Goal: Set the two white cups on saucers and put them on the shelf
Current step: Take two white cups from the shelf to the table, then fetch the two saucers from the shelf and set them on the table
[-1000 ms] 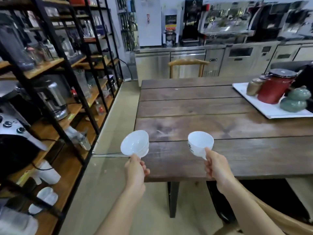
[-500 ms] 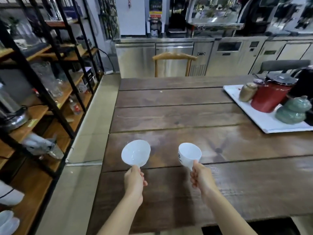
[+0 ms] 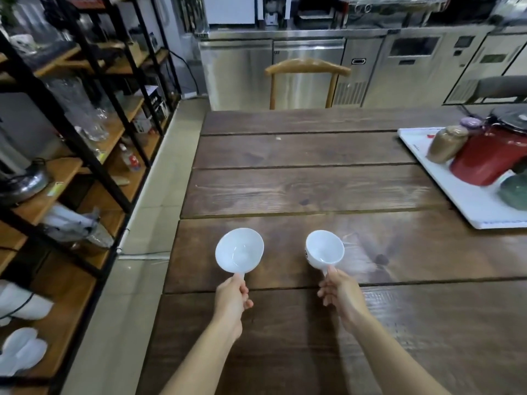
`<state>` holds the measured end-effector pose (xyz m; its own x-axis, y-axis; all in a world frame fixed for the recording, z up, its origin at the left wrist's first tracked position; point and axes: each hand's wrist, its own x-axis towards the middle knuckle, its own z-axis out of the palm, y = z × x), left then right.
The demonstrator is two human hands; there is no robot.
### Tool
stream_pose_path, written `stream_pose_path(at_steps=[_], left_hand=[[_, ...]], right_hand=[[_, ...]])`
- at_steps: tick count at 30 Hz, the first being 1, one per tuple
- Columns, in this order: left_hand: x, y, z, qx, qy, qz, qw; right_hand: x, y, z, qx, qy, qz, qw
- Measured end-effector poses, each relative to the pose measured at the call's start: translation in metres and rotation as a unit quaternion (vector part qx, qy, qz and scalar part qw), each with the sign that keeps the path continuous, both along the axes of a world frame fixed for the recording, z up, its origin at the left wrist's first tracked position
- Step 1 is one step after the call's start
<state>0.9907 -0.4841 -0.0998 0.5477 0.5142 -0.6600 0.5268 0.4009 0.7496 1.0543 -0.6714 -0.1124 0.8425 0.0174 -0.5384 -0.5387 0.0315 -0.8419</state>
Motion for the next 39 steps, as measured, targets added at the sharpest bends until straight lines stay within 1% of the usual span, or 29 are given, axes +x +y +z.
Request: stream_pose_path(at_steps=[5,10,13,15,18,20,22,25,27,28,30,33,37,39], left_hand=[[-0.002,-0.001,-0.005,0.002,0.001,-0.002,1.0],[-0.006,-0.003,-0.006,0.01,0.012,0.005,1.0],[-0.01,-0.002,-0.004,-0.004,0.016,0.015,1.0],[-0.013,0.0,-0.003,0.009,0.021,0.01,1.0],[-0.016,0.004,-0.001,0.076,0.042,-0.021,0.996],[-0.02,0.008,0.002,0.13,0.05,-0.044,0.989],[-0.026,0.014,0.008,0.206,0.065,-0.09,0.972],[-0.038,0.021,0.023,0.35,0.09,-0.149,0.92],[-0.05,0.023,0.036,0.452,0.092,-0.163,0.872],[-0.057,0.025,0.04,0.485,0.087,-0.165,0.854],[-0.071,0.03,0.047,0.515,0.082,-0.161,0.838],[-0.1,0.04,0.053,0.539,0.087,-0.141,0.826],[-0.152,0.054,0.065,0.598,0.093,-0.113,0.788],[-0.179,0.063,0.073,0.606,0.106,-0.091,0.783]], right_hand=[[0.004,-0.002,-0.007,0.008,-0.002,0.013,1.0],[0.002,-0.008,-0.018,-0.037,0.004,0.017,0.999],[0.0,-0.011,-0.018,-0.061,0.014,0.006,0.998],[-0.001,-0.013,-0.017,-0.092,0.014,0.011,0.996],[0.0,-0.02,-0.015,-0.174,-0.024,0.014,0.984],[0.002,-0.028,-0.01,-0.263,-0.07,0.041,0.961],[0.004,-0.032,0.001,-0.317,-0.106,0.072,0.94],[0.01,-0.031,0.023,-0.348,-0.178,0.122,0.912],[0.012,-0.025,0.036,-0.379,-0.234,0.157,0.881],[0.011,-0.02,0.042,-0.39,-0.26,0.169,0.867],[0.006,-0.007,0.055,-0.399,-0.317,0.192,0.839],[-0.01,0.018,0.07,-0.409,-0.391,0.241,0.789],[-0.053,0.06,0.087,-0.381,-0.449,0.302,0.75],[-0.078,0.083,0.094,-0.376,-0.479,0.33,0.721]])
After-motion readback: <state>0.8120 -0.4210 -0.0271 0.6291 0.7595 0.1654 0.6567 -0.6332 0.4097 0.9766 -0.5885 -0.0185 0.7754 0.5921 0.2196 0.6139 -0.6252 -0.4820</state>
